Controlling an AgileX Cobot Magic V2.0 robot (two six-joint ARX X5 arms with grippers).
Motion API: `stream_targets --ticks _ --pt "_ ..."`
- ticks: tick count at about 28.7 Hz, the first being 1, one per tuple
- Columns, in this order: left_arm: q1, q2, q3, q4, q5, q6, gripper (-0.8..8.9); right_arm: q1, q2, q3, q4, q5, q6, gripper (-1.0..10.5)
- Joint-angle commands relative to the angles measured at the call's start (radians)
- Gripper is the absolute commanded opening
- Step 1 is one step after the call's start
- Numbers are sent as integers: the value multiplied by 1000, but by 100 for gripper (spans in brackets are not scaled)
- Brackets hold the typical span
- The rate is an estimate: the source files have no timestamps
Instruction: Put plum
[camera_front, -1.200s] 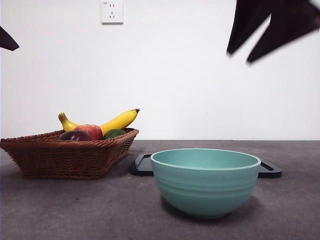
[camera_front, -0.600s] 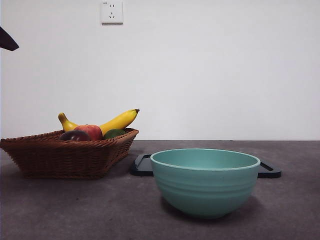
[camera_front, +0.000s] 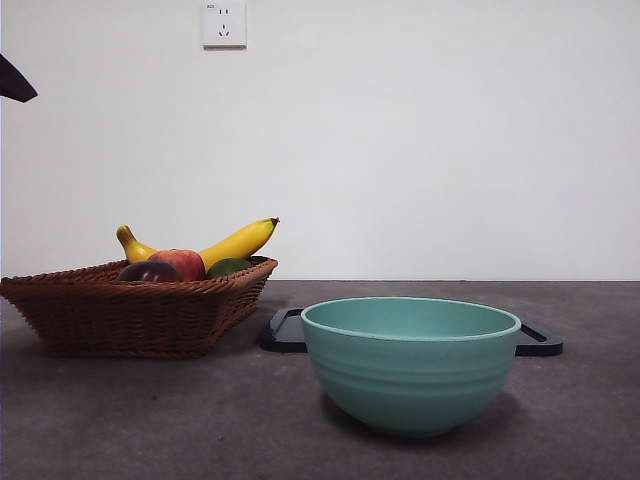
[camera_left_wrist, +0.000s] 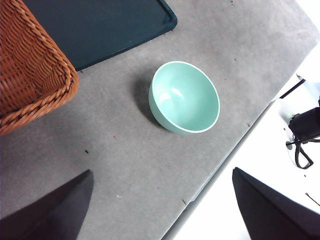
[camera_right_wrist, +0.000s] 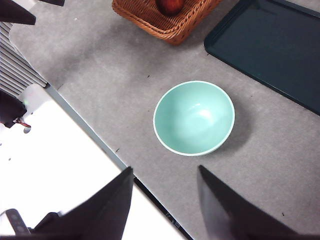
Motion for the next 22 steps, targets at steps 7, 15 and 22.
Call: stream_targets --ticks 7,15,22 --pt "-3 7 18 6 5 8 432 9 4 5 5 -1 -8 204" --pt "-3 7 18 6 5 8 9 9 4 5 3 0 -8 7" --pt "-3 7 18 7 5 8 7 9 4 5 5 -1 -10 7"
